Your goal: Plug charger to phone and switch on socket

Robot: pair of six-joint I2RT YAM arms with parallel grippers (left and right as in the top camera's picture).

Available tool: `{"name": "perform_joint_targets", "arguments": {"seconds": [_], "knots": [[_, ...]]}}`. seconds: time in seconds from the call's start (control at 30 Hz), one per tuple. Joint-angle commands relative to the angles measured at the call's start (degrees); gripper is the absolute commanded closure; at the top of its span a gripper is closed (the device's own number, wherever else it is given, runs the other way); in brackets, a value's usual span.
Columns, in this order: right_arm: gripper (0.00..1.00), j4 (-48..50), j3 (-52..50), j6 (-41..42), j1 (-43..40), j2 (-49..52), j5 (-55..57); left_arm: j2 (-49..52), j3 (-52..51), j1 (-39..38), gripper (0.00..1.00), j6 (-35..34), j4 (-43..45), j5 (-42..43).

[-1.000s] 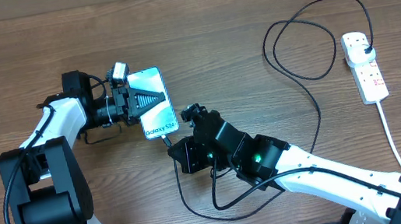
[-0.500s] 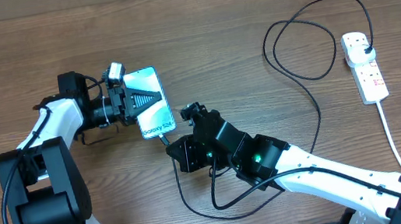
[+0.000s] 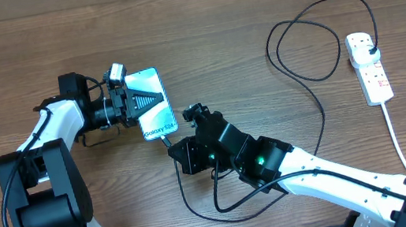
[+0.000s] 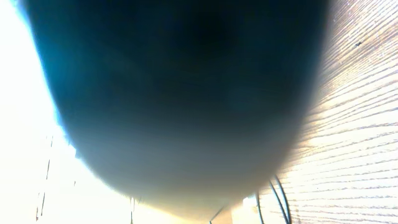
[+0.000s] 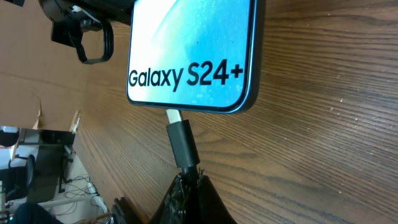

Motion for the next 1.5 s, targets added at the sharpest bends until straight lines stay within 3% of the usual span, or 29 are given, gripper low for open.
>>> {"name": "perform_joint_targets", "arguments": {"seconds": [0.0, 0.77, 1.17, 1.47], "knots": [[0.96, 1.5, 0.6, 0.4, -0.6, 0.0, 6.9, -1.6, 0.2, -0.1, 0.96, -0.3, -0.4, 1.7], [0.96, 1.5, 0.6, -0.2, -0.6, 0.0, 9.9, -1.6, 0.2, 1.0, 0.96, -0.3, 0.4, 1.7], [0.96, 1.9, 0.6, -0.4, -0.6, 0.0, 3.4, -1.6, 0.2, 0.9, 0.96, -0.3, -0.1, 1.7], [0.96, -0.5, 0.6, -9.7, -0.6, 0.0, 1.4, -1.6, 0.2, 0.9, 0.96, -0.4, -0.1, 1.7]]}}
